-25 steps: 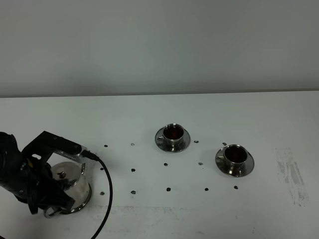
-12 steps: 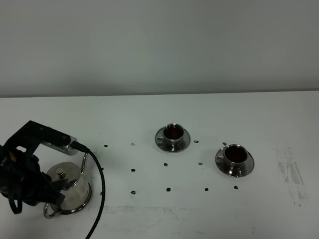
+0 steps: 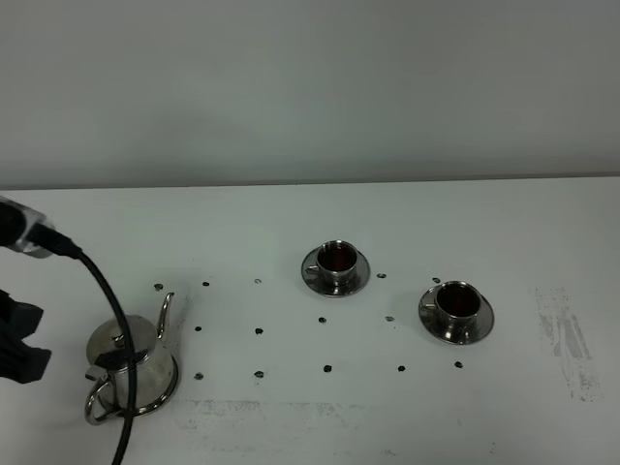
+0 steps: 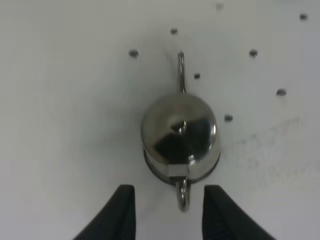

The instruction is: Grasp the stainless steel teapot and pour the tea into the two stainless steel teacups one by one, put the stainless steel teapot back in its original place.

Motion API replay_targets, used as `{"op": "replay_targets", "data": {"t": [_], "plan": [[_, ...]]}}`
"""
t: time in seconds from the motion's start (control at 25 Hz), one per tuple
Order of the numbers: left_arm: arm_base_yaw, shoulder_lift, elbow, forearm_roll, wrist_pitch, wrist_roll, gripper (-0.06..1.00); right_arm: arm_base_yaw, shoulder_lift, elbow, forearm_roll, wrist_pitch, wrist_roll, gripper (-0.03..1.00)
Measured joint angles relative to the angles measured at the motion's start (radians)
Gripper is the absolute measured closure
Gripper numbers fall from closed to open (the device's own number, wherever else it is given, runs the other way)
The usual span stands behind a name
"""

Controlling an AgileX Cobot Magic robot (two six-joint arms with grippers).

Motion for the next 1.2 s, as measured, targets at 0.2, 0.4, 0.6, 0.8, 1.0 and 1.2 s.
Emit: {"op": "replay_targets", "data": {"t": [0.2, 0.4, 0.6, 0.8, 1.0, 1.2], "plan": [[0.000, -0.130, 0.000, 0.000, 0.010, 0.000, 0.59, 0.000, 0.000, 0.000, 0.000, 0.000, 0.000, 0.52], [0.000, -0.225, 0.000, 0.000, 0.124, -0.042, 0.59, 0.000, 0.000, 0.000, 0.000, 0.000, 0.000, 0.52], [0.058, -0.350, 0.015, 0.000, 0.318, -0.206, 0.59, 0.000, 0.000, 0.000, 0.000, 0.000, 0.000, 0.52], [0.227, -0.504, 0.128, -0.056, 0.399, -0.208, 0.59, 0.000, 0.000, 0.000, 0.000, 0.000, 0.001, 0.52], [0.266, -0.694, 0.250, -0.074, 0.405, -0.208, 0.59, 0.000, 0.000, 0.000, 0.000, 0.000, 0.001, 0.52], [0.268, -0.827, 0.357, -0.075, 0.388, -0.208, 0.59, 0.000, 0.000, 0.000, 0.000, 0.000, 0.000, 0.52]]}}
